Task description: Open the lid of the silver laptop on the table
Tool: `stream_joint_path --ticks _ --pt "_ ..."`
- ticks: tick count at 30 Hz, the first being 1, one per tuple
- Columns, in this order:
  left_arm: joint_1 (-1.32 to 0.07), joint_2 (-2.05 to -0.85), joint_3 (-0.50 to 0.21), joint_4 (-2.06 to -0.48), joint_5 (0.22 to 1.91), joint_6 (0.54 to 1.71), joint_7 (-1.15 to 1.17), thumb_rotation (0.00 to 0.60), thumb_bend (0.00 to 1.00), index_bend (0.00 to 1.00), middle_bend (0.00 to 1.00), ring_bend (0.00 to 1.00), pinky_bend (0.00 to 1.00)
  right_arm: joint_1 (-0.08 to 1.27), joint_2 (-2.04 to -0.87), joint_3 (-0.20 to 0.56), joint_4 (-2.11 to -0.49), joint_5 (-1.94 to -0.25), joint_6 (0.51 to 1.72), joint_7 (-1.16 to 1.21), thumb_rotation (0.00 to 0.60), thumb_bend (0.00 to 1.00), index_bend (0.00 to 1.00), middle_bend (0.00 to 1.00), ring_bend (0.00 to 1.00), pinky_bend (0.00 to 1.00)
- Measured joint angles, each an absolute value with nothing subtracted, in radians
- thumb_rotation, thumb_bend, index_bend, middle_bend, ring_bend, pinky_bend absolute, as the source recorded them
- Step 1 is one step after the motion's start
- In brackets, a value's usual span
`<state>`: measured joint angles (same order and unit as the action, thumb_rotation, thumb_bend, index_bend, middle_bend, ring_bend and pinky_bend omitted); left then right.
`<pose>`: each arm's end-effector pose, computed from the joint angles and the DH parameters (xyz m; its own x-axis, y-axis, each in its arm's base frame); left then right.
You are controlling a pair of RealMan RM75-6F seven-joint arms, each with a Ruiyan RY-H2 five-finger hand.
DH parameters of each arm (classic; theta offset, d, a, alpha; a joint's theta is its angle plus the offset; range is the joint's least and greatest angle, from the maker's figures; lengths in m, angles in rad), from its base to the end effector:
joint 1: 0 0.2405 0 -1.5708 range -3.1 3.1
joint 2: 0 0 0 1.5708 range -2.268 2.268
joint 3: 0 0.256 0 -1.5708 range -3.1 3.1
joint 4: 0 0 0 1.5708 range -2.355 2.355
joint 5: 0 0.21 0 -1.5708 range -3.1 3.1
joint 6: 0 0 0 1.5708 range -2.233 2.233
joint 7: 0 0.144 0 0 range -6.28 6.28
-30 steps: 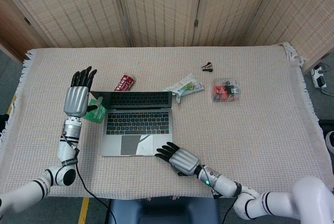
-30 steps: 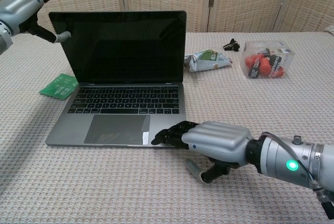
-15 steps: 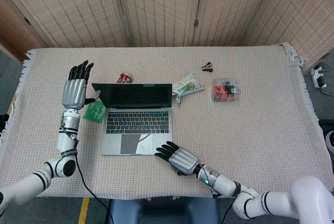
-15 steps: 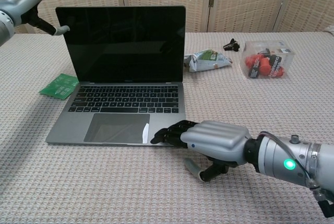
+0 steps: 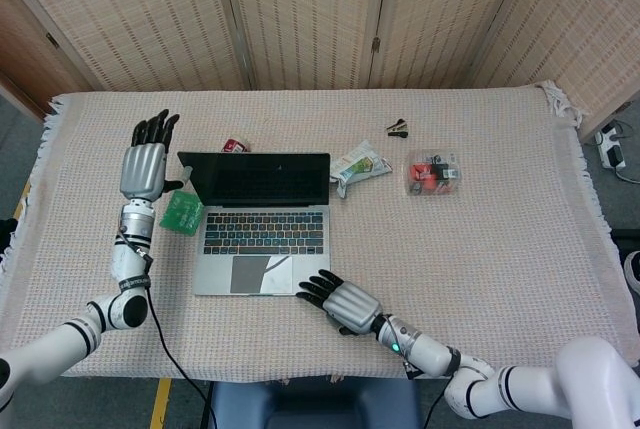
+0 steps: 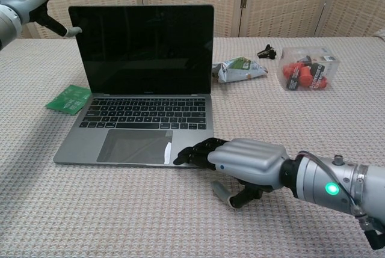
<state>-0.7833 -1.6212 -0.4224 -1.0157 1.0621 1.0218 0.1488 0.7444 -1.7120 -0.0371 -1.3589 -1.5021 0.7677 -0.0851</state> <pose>-0.1882 0.4474 0.0694 0.3189 -0.0963 0.9429 0.9429 -0.0689 -0.3259 -0.1475 -0.2560 -0.1113 0.5699 -0.4884 0.6608 -0.7276 -0.6737 0.1295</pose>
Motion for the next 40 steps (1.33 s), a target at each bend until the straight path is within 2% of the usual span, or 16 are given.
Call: stream_joint_path --ticks 9,18,24,31,40 --pt "-0.715 -1.52 -0.39 -1.188 1.102 1.06 0.082 0.6 0.38 0.0 0.02 0.0 0.0 0.72 -1.671 -0.039 -1.403 -1.538 0.861 -0.072 0.6 0.79 0.0 0.09 0.07 0.0" --pt "-0.559 -1.362 -0.314 -1.408 1.143 1.173 0.058 0.6 0.38 0.0 0.02 0.0 0.0 0.65 -1.52 -0.038 -1.531 -1.577 1.032 -0.088 0.6 0.79 0.0 0.09 0.08 0.0" --pt "-0.45 -1.328 -0.247 -1.451 1.187 1.286 0.041 0.6 0.38 0.02 0.03 0.0 0.0 0.542 -1.36 -0.05 -1.626 -1.563 1.182 -0.155 0.6 0.79 0.0 0.1 0.1 0.0" --pt "-0.325 -1.313 -0.157 -1.456 1.264 1.411 -0.001 0.6 0.38 0.04 0.04 0.0 0.0 0.351 -1.193 -0.076 -1.68 -1.51 1.395 -0.194 0.6 0.79 0.0 0.09 0.09 0.0" --pt "-0.184 -1.304 -0.059 -1.494 1.35 1.553 -0.002 0.6 0.38 0.06 0.04 0.0 0.0 0.166 -1.128 -0.092 -1.666 -1.499 1.601 -0.089 0.6 0.79 0.0 0.09 0.09 0.0"
